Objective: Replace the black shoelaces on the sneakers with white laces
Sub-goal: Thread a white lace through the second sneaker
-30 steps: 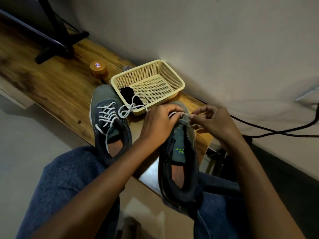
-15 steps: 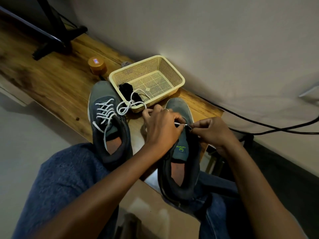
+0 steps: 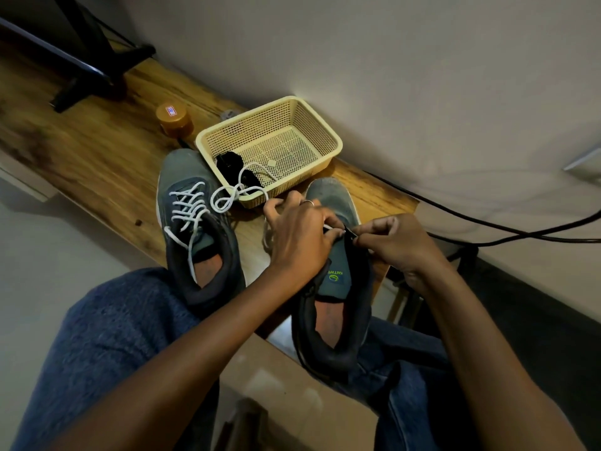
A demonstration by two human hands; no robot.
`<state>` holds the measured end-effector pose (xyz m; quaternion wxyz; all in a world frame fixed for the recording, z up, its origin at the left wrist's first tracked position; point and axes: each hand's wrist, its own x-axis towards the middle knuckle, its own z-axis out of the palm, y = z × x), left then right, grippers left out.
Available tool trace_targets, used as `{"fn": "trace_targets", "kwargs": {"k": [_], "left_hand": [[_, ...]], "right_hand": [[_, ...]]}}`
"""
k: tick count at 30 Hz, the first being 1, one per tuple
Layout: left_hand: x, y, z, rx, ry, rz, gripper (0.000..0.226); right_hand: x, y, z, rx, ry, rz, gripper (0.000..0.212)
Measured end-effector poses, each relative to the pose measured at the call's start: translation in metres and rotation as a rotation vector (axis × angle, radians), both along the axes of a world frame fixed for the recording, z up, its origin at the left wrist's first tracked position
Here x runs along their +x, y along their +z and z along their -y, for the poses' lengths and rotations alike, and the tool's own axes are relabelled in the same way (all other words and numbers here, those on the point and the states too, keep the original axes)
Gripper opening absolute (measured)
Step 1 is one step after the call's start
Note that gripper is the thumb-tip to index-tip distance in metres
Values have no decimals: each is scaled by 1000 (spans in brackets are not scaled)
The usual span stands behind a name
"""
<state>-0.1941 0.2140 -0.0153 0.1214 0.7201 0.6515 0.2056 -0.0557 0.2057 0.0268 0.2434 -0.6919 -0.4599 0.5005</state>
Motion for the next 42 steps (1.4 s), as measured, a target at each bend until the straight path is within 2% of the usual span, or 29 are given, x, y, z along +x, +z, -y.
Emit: {"fn": "trace_targets", "kwargs": {"k": [8, 14, 22, 29, 37, 42], "left_hand": [[7, -4, 10, 70, 93, 63, 6], [5, -7, 6, -114, 116, 112, 12], [5, -14, 6, -161, 99, 207, 11], [3, -17, 5, -108, 61, 164, 14], [-2, -8, 2, 8, -21, -12, 18], [-5, -3, -2, -17, 1, -8, 19]], "right_hand": [[2, 4, 1, -16, 16, -38, 15], [2, 0, 1, 9, 21, -3, 13], [4, -1, 1, 28, 90, 50, 13], [4, -7, 3, 77, 118, 122, 17], [4, -5, 3, 24, 60, 69, 13], [6, -6, 1, -29, -19, -30, 12]]}}
